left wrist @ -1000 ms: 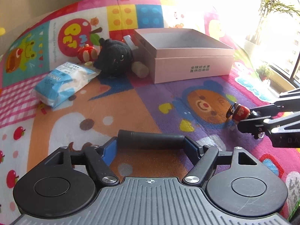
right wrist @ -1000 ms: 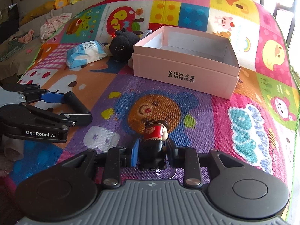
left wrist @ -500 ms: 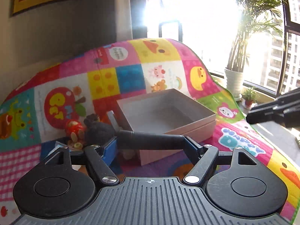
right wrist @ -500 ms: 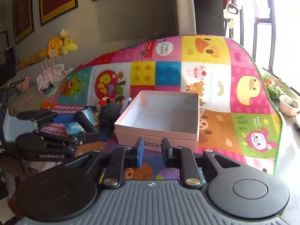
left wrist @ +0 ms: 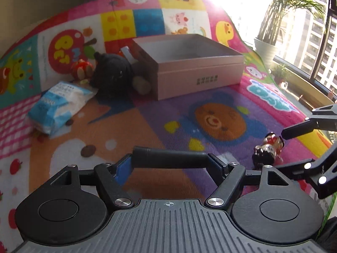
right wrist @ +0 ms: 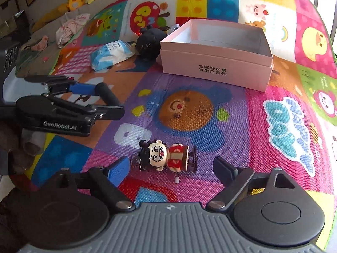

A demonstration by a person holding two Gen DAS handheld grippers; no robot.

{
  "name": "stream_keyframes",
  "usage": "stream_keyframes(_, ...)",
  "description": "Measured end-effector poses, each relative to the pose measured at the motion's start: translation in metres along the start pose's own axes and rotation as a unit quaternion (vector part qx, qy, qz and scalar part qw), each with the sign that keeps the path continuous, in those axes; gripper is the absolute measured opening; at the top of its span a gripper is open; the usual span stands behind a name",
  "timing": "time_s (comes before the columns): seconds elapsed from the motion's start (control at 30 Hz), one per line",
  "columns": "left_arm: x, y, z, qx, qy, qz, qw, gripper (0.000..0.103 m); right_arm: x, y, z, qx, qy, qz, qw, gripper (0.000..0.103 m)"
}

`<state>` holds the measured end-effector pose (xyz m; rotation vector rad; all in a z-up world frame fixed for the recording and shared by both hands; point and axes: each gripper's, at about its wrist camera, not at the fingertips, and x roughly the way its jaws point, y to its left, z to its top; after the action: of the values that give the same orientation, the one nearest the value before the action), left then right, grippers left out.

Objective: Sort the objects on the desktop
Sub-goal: 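Release the figure into the pink box with the right tool while the left drops the cylinder in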

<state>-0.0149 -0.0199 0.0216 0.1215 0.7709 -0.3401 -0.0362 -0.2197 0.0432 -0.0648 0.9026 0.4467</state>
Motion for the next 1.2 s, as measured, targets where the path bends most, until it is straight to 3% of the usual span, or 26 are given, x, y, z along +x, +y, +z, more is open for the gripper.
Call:
stream_keyframes(0.33,0.001,-0.002,-0.009,-0.002,0.007,0.009,0.9999,0.082,0.011,0.006,0.001,-0.003,-0.009,-0.009,1.000,0.087)
stream_keyframes(0.53,0.004,-0.004,-0.007,-0.001,0.004,0.008,1.0000,0.087,0.013,0.011,0.002,-0.013,-0.007,-0.010,1.000,0.067)
stream_keyframes(0.67,0.006,-0.008,-0.006,0.010,0.001,0.012,0.9999,0.086,0.011,0.012,0.002,-0.023,-0.014,-0.018,0.999,0.066)
stream_keyframes(0.7,0.006,-0.009,-0.005,0.014,0.001,0.013,0.9998,0.080,0.009,0.011,0.003,-0.026,-0.016,-0.019,0.999,0.066)
stream_keyframes(0.87,0.003,-0.014,0.006,0.041,-0.012,0.007,0.9991,0.080,-0.012,-0.002,0.017,-0.018,-0.047,-0.023,0.998,0.065)
stream_keyframes(1.0,-0.002,-0.016,0.041,0.053,-0.063,0.007,0.9966,0.080,-0.034,-0.016,0.036,-0.007,-0.089,-0.033,0.995,0.065)
stream_keyframes(1.13,0.002,-0.016,0.094,0.053,-0.150,0.022,0.9870,0.080,-0.054,-0.027,0.052,-0.001,-0.134,-0.048,0.990,0.065)
stream_keyframes(1.2,0.016,-0.016,0.115,0.044,-0.169,0.025,0.9843,0.080,-0.060,-0.028,0.057,-0.003,-0.150,-0.053,0.987,0.065)
